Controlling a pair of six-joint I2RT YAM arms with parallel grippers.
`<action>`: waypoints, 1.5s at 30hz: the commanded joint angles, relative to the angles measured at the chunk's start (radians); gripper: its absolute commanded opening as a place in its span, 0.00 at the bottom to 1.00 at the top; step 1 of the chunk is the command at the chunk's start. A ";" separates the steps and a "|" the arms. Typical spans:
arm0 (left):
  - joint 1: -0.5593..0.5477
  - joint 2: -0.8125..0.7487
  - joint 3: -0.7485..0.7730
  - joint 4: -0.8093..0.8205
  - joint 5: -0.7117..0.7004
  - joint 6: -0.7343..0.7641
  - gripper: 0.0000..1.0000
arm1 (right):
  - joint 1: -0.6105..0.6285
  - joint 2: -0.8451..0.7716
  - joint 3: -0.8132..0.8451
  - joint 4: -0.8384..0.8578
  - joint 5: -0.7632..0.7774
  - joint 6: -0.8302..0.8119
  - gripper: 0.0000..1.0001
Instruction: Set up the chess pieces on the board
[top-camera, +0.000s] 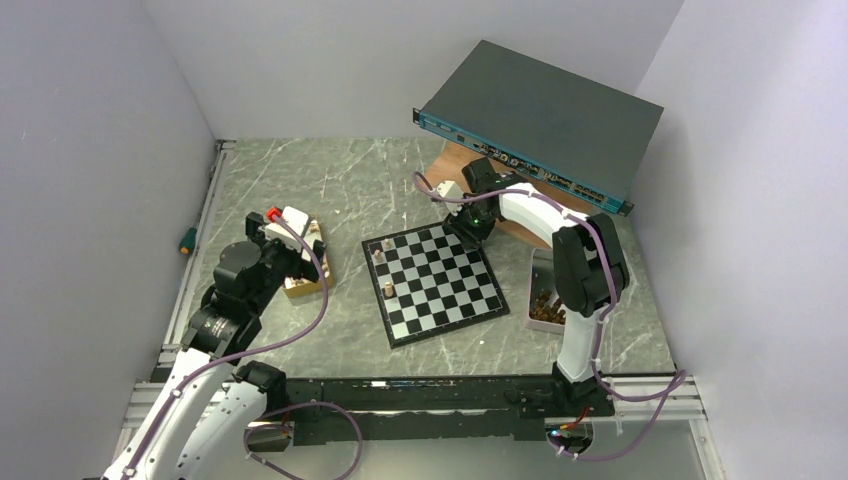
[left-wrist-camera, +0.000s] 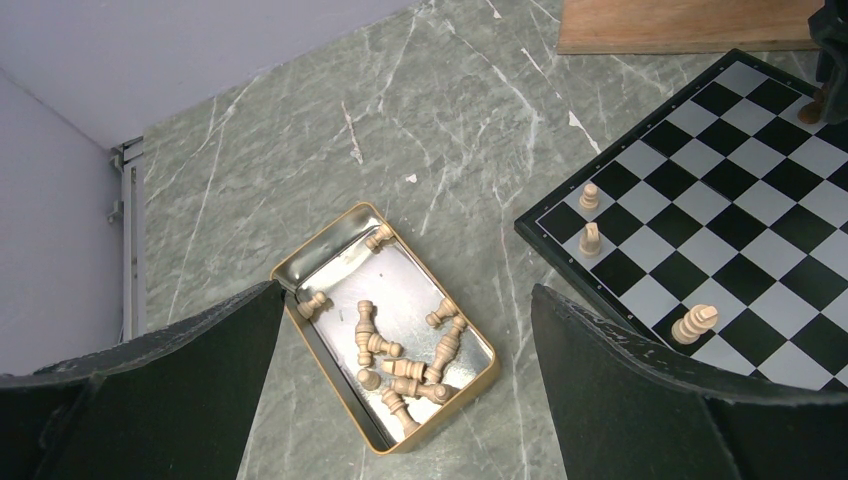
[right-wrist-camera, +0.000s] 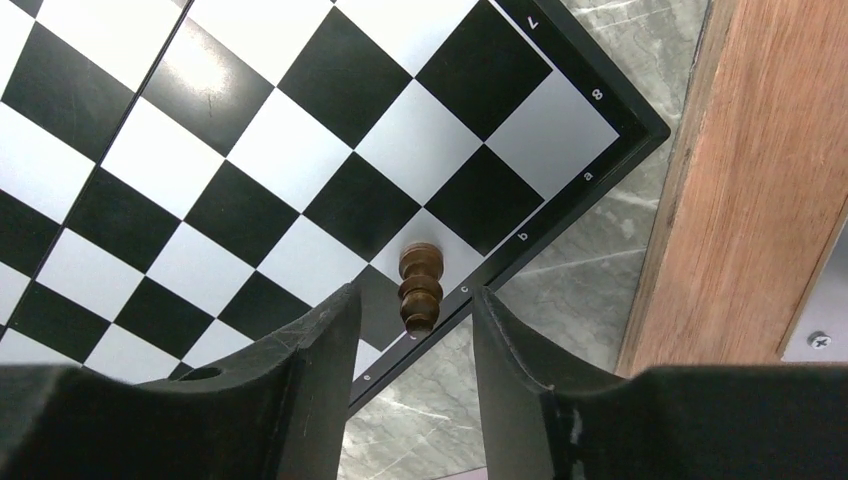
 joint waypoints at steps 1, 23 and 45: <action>0.005 -0.003 0.016 0.025 -0.011 0.006 0.99 | 0.001 -0.042 0.010 0.016 0.004 0.016 0.50; 0.005 -0.029 0.022 0.020 0.016 -0.002 0.99 | -0.207 -0.653 -0.256 -0.254 -0.313 -0.195 0.71; 0.002 -0.063 0.023 0.022 0.064 -0.013 0.99 | -0.625 -0.800 -0.633 -0.122 -0.062 -0.134 0.57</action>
